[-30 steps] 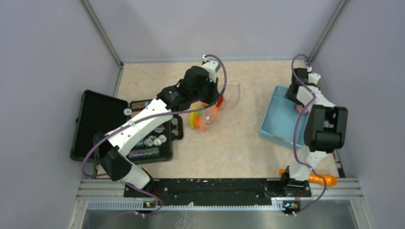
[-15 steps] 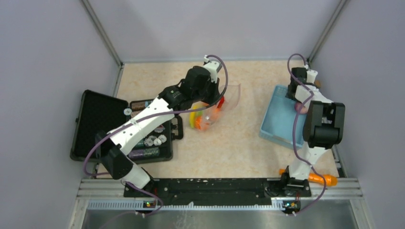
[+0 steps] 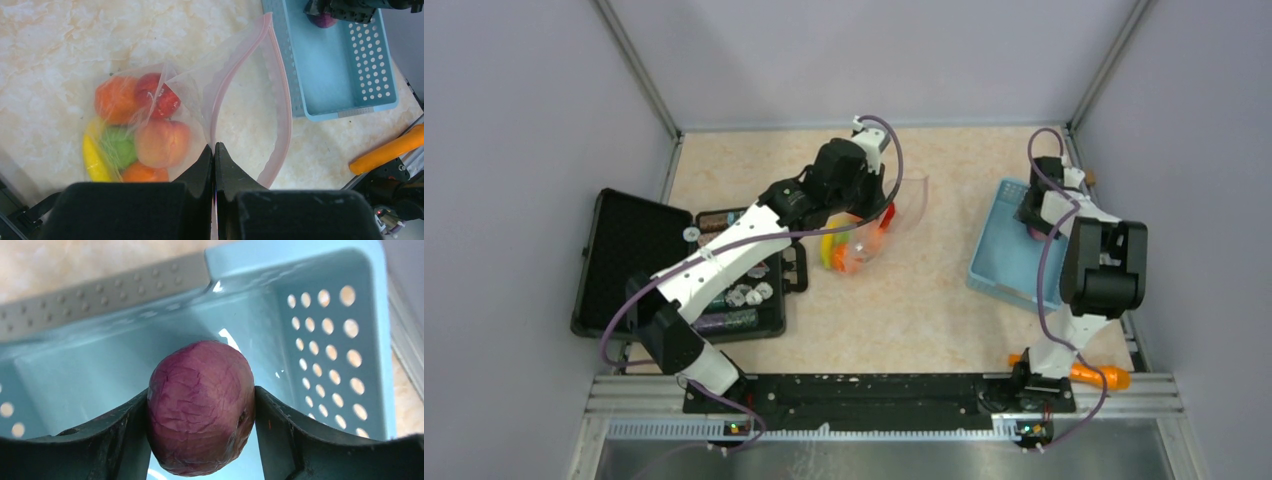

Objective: Place the food in the zip-top bag and seal the zipper
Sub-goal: Pick up the fake vegetable from the bin.

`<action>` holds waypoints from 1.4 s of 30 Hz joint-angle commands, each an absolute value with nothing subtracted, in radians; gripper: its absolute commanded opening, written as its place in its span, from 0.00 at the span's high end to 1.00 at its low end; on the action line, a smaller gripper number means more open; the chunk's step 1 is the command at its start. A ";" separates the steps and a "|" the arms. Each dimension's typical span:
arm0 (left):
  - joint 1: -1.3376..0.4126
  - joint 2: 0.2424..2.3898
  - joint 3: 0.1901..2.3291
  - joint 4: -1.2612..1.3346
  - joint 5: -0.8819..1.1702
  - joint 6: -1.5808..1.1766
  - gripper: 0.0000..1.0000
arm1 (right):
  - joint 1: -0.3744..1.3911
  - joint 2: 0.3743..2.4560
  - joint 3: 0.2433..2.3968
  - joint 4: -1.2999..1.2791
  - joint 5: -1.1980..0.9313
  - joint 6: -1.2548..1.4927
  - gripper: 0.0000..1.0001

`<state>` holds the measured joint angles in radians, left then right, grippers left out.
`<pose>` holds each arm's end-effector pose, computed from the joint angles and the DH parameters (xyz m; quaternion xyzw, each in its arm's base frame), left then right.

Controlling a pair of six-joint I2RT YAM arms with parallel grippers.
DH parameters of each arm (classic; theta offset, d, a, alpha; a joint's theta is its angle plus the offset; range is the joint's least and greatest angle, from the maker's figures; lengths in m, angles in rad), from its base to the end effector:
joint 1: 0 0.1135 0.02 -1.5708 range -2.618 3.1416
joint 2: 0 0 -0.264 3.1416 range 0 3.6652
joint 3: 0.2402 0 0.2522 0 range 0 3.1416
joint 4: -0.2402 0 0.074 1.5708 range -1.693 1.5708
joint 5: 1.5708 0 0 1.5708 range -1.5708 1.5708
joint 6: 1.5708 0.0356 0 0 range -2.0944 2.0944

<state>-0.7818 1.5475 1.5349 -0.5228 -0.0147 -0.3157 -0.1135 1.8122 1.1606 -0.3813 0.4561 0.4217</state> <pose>0.2514 -0.2489 0.3784 0.1971 0.8463 -0.2527 0.4255 0.3644 -0.0573 0.1780 0.3063 0.8898 -0.1756 0.2892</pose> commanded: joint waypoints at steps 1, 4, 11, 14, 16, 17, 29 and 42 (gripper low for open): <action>-0.782 1.532 1.543 -0.486 -0.007 -0.325 1.00 | -0.110 1.726 1.105 -0.303 0.329 0.439 0.54; -0.782 1.532 1.542 -0.486 -0.007 -0.325 1.00 | -0.105 1.710 1.091 -0.292 0.259 0.426 0.62; -0.782 1.536 1.542 -0.483 -0.009 -0.323 1.00 | -0.044 1.710 1.081 -0.344 0.076 0.402 0.61; -0.782 1.535 1.543 -0.485 -0.010 -0.316 1.00 | -0.012 1.723 1.067 -0.363 0.062 0.397 0.60; -0.782 1.534 1.541 -0.485 -0.012 -0.315 1.00 | -0.008 1.715 1.048 -0.359 0.023 0.396 0.59; -0.782 1.532 1.539 -0.485 -0.010 -0.313 1.00 | -0.007 1.704 1.032 -0.352 0.011 0.396 0.57; -0.781 1.538 1.542 -0.474 -0.005 -0.301 1.00 | -0.007 1.667 1.030 -0.336 0.030 0.368 0.29; -0.781 1.540 1.539 -0.478 -0.009 -0.299 1.00 | -0.008 1.631 1.040 -0.315 0.011 0.348 0.43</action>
